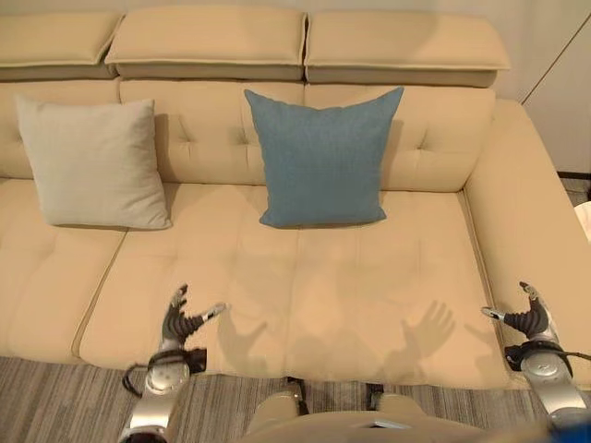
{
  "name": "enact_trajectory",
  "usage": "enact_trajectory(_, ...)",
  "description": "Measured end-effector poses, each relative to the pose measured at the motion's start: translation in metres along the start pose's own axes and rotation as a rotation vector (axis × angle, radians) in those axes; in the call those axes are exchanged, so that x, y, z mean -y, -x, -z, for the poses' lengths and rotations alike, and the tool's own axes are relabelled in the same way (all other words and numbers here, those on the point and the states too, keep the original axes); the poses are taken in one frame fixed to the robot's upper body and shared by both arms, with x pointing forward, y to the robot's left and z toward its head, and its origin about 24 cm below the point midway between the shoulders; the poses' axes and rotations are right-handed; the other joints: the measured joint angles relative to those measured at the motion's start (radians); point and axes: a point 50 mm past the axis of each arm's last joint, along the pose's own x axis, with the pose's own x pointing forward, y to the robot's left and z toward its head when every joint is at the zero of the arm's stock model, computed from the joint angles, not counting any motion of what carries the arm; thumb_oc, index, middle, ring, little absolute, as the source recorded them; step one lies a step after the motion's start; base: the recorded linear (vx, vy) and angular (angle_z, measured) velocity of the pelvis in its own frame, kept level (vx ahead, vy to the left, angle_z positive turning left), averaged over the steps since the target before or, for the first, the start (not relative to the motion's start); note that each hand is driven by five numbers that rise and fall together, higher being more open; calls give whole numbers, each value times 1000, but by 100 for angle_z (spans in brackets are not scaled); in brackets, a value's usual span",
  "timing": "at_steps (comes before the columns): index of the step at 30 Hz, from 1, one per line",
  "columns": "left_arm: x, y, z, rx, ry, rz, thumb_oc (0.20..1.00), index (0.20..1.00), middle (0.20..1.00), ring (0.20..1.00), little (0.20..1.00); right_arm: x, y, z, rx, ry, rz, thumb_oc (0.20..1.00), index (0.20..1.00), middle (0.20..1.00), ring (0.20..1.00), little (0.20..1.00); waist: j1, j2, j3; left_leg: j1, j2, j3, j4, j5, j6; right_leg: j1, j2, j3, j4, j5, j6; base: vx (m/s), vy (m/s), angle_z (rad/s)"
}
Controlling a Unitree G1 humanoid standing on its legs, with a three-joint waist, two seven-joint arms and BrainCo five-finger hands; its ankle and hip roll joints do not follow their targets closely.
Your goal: Pick up all the scattered cushions and arrange them neatly on the sofa.
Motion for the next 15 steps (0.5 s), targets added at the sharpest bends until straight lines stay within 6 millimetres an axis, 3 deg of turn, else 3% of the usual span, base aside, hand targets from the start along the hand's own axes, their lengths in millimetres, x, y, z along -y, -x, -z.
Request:
enact_trajectory(2, 14, 18, 62, -300, -111, 90, 1000, 1000, 1000, 1000, 1000, -31, 15, 32, -123, 96, -162, 1000, 1000, 1000, 1000, 1000, 3, -5, -21, 62, 0, 6, -4, -16, 5, 55, 3, 6, -4, -16, -13, -64, -60, -6)
enact_trajectory(3, 17, 24, 73, -349, -156, 125, 1000, 1000, 1000, 1000, 1000, -38, 19, 37, -135, 134, -211, 1000, 1000, 1000, 1000, 1000, 8, -5, -31, 61, 4, 5, -5, -18, 5, 53, 3, 5, -4, -16, -13, -67, -64, -1)
enact_trajectory(12, 26, 5, 61, -335, -275, 175, 1000, 1000, 1000, 1000, 1000, -48, 18, 48, -184, 259, -302, 1000, 1000, 1000, 1000, 1000, 26, 4, -37, 60, 52, 1, -4, -2, -17, 71, 53, 5, -4, -9, -24, -116, -98, 2)
enact_trajectory(13, 27, 4, 60, -334, -278, 177, 1000, 1000, 1000, 1000, 1000, -50, 20, 50, -183, 273, -317, 1000, 1000, 1000, 1000, 1000, 25, 13, -24, 56, 60, -4, 8, 5, -29, 68, 66, -2, 4, -9, -26, -303, -100, 17)
enact_trajectory(14, 28, 0, 55, -318, -284, 179, 1000, 1000, 1000, 1000, 1000, -54, 22, 52, -191, 286, -335, 1000, 1000, 1000, 1000, 1000, 25, 21, -15, 12, 76, -30, 60, 11, -49, 39, 81, -4, 35, -26, -50, -230, -53, 39)
enact_trajectory(15, 30, -6, 46, -297, -289, 178, 1000, 1000, 1000, 1000, 1000, -59, 22, 53, -195, 313, -361, 1000, 1000, 1000, 1000, 1000, 27, 8, 11, -19, 85, -48, 97, 22, -94, 17, 87, -12, 62, -41, -75, -203, -39, 47)
